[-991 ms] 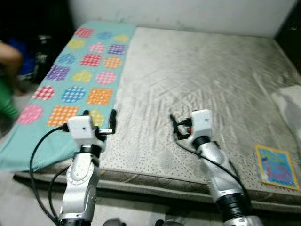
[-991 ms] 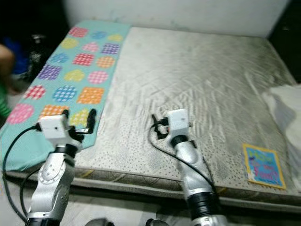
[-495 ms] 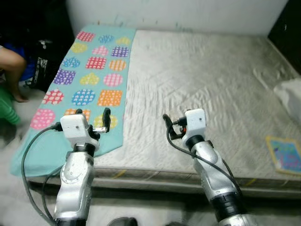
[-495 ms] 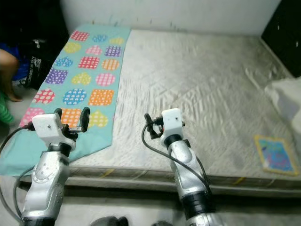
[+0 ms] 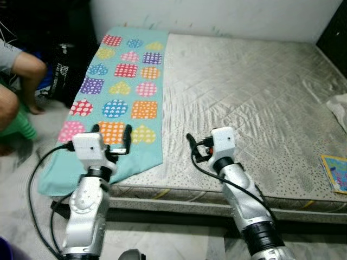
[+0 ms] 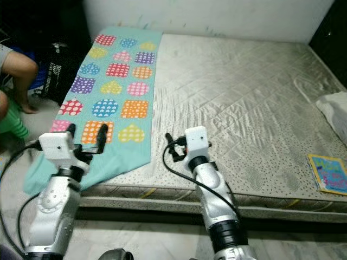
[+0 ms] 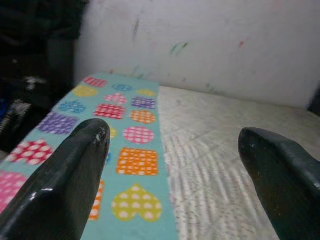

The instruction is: Clean up the room

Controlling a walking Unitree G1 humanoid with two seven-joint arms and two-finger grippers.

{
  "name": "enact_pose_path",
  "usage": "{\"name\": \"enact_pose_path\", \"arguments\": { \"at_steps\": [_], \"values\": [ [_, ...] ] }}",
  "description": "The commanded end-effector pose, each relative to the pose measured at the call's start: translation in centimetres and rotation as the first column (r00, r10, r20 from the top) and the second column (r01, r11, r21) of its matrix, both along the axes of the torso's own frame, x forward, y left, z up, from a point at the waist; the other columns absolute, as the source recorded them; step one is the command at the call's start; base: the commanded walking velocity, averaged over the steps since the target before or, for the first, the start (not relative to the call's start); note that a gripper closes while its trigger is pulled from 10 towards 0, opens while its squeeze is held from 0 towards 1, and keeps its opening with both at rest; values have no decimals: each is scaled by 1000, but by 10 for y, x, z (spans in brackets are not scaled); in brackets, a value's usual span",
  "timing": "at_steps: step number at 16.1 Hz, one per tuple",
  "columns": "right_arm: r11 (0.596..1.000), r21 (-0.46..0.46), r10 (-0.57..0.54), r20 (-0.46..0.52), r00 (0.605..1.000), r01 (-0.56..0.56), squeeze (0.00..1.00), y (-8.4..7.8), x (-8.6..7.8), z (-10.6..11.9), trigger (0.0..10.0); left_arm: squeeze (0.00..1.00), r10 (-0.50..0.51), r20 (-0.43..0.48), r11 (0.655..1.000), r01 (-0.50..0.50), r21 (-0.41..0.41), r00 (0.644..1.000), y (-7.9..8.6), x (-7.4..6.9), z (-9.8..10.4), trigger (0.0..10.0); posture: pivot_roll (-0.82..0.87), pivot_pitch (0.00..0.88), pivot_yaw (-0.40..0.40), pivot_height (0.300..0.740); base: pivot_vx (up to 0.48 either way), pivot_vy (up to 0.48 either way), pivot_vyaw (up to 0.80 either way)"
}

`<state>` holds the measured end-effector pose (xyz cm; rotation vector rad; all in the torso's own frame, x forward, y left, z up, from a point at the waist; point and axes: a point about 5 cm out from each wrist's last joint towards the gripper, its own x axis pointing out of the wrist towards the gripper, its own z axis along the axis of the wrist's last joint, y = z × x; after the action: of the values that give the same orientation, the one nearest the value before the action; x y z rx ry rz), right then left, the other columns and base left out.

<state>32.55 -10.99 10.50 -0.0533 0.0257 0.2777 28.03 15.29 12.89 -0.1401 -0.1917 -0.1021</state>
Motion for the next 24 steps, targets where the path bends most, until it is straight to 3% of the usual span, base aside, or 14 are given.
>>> {"name": "enact_pose_path", "arguments": {
  "at_steps": [1, 13, 21, 24],
  "values": [
    [1000, 5, -19, -11, 1000, 19, 0, -4, -1, -2, 10000, 0, -15, 21, 1000, 14, 3, 1000, -2, -1, 3, 10000, 79, 121, -25, 740, 352, 0, 0],
    [999, 28, -33, -23, 999, 33, 0, -5, 0, -3, 10000, 0, -22, 12, 1000, 22, 8, 1000, -2, -1, 3, 10000, 81, 124, -19, 740, 357, 0, 0],
    [998, 38, -43, -34, 999, 44, 0, -8, 2, -4, 10000, 0, 15, -21, 1000, -15, -4, 1000, 0, 2, -1, 10000, 83, 122, -19, 740, 0, 0, 0],
    [998, 35, -44, -38, 998, 45, 0, -8, 2, -4, 10000, 0, -4, -15, 1000, 4, -12, 1000, -2, 2, 0, 10000, 81, 114, -21, 740, 0, 432, -717]
  ]
}}
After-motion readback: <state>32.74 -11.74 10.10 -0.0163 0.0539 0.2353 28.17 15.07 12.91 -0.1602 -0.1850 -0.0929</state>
